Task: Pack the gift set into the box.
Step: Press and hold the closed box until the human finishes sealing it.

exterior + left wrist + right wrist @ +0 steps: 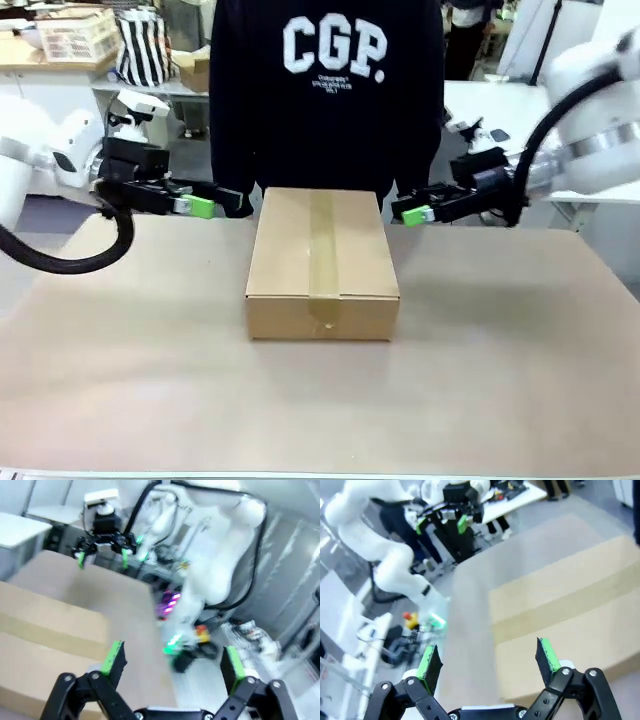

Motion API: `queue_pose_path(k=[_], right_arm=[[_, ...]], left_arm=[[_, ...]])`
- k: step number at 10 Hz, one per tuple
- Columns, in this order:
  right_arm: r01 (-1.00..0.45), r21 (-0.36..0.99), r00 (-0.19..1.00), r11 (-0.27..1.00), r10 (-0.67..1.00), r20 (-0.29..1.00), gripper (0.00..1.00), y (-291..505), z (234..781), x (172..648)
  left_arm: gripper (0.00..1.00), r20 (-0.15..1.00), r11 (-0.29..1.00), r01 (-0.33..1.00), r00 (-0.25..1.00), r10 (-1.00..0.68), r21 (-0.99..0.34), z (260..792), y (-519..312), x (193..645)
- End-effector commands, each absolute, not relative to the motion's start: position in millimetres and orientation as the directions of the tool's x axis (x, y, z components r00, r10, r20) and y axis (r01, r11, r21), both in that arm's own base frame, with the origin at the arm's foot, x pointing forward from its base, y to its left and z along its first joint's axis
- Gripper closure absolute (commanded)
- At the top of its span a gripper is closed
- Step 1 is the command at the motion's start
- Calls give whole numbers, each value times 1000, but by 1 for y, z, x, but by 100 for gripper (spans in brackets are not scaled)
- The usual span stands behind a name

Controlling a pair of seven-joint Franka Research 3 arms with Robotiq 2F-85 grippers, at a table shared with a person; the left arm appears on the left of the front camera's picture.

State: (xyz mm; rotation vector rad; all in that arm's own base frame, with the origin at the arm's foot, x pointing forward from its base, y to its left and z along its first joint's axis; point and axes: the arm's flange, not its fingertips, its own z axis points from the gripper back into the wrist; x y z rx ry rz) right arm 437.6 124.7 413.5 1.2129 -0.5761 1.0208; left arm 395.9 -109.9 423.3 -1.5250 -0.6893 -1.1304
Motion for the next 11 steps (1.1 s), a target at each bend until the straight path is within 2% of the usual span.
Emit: queue_pose_path(k=[1, 3, 5, 6, 7, 8, 11], right_arm=[[-779, 620, 613, 96, 330, 718, 0, 90, 436, 405], [-644, 739, 765, 198, 186, 617, 0, 32, 441, 392], [-452, 851, 884, 266, 7, 467, 0, -25, 430, 388], [-428, 875, 890, 227, -65, 452, 0, -48, 425, 390], [-439, 863, 877, 250, -91, 472, 0, -52, 414, 402], [-478, 833, 871, 279, 24, 491, 0, -40, 423, 386], [-478, 833, 871, 279, 24, 491, 0, -40, 423, 386]], left_arm=[[0, 776, -242, 741, 621, -106, -626, 428, -72, 372], [0, 555, -97, 552, 832, -6, -828, 420, -18, 334], [0, 398, -19, 399, 917, 14, -917, 407, 23, 302], [0, 342, -13, 342, 940, -5, -940, 399, 30, 296], [0, 439, 32, 442, 895, -72, -896, 393, 30, 303], [0, 405, -3, 405, 914, 30, -914, 396, 45, 326], [0, 405, -3, 405, 914, 30, -914, 396, 45, 326]])
